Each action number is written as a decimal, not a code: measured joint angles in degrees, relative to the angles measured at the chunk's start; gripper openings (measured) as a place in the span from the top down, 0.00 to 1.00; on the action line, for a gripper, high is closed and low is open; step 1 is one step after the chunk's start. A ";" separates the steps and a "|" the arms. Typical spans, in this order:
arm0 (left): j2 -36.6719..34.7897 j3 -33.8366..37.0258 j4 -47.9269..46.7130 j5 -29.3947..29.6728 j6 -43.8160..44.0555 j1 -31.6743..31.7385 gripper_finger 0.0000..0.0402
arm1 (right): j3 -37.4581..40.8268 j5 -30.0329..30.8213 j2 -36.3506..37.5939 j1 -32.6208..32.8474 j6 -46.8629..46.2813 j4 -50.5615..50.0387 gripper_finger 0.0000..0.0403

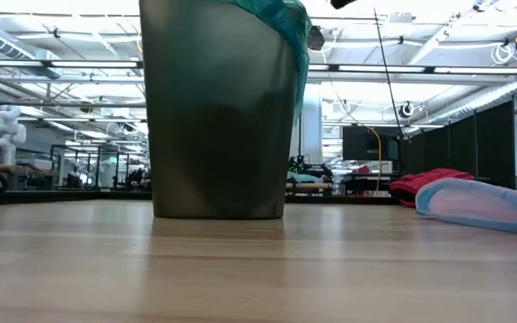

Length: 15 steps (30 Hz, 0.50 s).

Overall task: Place trash/remove bag and relplace
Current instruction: Close the blue trash bag

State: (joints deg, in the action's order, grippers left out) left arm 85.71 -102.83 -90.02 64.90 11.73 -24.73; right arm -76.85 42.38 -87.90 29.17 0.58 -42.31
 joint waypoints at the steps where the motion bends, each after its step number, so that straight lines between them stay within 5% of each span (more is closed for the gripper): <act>1: 0.00 0.00 0.00 -0.04 0.00 -0.02 0.94 | 1.58 4.48 0.00 1.37 -0.91 2.54 1.00; 5: 0.00 0.00 0.01 -0.17 0.01 -0.04 0.98 | 7.39 13.99 0.00 4.45 -4.08 12.61 0.99; 15: -0.02 0.02 0.00 -0.20 0.02 -0.04 0.98 | 18.30 14.48 -0.02 3.50 -4.51 34.81 0.74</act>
State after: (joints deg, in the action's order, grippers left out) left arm 85.69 -102.80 -90.02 64.71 11.75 -24.77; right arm -58.55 56.87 -87.92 32.67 -3.94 -7.50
